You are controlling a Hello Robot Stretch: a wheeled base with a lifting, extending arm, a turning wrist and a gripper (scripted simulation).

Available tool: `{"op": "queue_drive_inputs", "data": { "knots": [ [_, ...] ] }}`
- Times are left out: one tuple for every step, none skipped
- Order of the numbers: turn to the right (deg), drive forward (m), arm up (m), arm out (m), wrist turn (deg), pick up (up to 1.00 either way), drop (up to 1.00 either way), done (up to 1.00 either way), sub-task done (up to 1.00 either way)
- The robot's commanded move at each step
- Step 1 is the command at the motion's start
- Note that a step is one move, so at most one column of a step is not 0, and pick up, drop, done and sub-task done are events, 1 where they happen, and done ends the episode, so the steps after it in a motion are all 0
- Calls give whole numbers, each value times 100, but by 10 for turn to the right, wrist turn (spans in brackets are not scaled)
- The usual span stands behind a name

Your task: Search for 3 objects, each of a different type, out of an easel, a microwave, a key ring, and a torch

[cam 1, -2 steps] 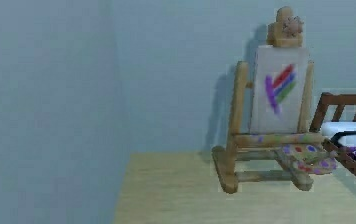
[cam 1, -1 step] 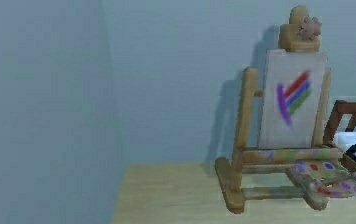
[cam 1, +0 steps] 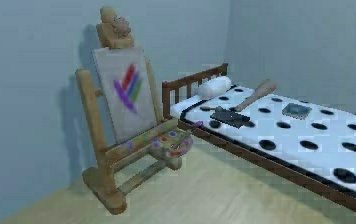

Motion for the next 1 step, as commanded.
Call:
{"op": "queue_drive_inputs", "data": {
  "knots": [
    [420,0,0,0,0,0,0,0,0]
  ]
}}
